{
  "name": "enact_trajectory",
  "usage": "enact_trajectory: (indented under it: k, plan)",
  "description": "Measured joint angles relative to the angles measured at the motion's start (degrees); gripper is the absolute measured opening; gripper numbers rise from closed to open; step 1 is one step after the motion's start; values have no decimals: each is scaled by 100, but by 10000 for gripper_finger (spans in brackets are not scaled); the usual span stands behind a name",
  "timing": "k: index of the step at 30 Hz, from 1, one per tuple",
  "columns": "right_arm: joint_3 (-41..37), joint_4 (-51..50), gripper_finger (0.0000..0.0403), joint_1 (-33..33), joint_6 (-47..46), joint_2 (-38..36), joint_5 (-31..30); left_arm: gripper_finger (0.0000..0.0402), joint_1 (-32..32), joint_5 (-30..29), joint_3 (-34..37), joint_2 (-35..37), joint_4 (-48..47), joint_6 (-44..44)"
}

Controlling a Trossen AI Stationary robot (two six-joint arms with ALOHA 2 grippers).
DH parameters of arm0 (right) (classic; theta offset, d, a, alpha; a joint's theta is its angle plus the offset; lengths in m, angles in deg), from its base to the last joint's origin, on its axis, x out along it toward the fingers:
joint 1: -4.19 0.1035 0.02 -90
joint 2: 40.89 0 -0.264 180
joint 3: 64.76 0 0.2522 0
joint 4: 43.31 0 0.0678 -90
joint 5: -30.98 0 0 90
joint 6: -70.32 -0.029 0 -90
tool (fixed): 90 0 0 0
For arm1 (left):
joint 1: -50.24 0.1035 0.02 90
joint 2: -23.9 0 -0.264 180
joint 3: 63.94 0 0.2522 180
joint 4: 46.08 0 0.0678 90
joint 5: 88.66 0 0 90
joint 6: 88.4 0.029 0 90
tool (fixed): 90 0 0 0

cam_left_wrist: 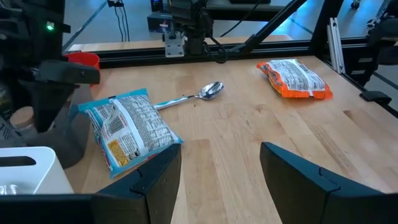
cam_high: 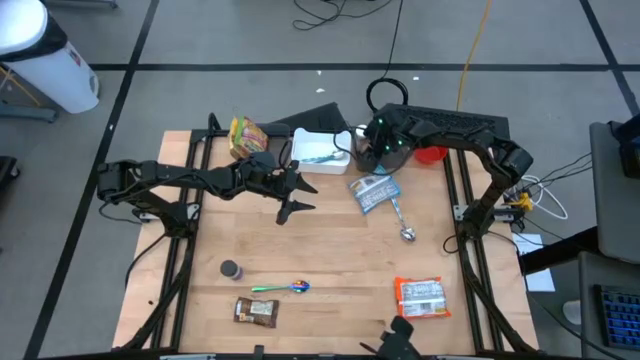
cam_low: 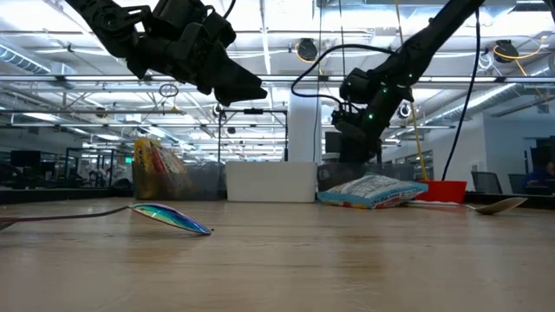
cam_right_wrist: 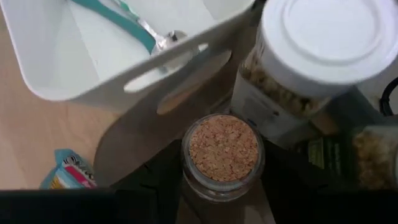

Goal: Pick & Place Food Item
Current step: Put the brown seasoning bottle into the right black bin

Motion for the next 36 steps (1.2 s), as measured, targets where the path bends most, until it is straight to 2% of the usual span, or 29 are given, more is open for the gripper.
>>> enact_trajectory:
  k: [5,27,36]
  plan:
    - [-28,18,169,-1,-81,-6,-256,225,0,0,0,0,4,2]
    - [-24,255,176,11,-127,326,-253,225,0,0,0,0,7,0]
    - [-24,255,217,31,-108,326,-247,225,0,1,0,0,6,-6]
